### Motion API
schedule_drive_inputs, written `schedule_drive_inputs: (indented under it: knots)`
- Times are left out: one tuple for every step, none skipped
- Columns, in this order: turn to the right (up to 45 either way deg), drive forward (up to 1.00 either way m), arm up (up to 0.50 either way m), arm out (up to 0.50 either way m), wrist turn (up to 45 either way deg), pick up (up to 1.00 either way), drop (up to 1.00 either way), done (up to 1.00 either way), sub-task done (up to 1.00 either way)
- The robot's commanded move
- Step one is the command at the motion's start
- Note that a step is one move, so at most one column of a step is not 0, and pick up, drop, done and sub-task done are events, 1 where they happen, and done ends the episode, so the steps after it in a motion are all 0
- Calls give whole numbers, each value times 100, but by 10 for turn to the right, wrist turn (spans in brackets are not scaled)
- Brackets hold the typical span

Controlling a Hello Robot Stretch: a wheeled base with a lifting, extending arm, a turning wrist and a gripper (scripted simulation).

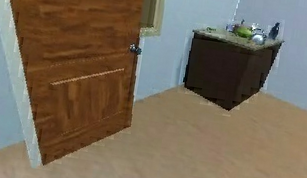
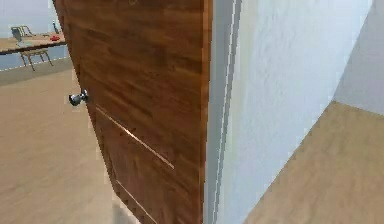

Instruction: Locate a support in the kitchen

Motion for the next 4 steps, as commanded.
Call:
schedule_drive_inputs:
  knots:
    - [270, 0, 0, 0, 0, 0, 0, 0, 0]
    - [0, 100, 0, 0, 0, 0, 0, 0, 0]
    - [60, 0, 0, 0, 0, 0, 0, 0, 0]
    - [0, 35, 0, 0, 0, 0, 0, 0, 0]
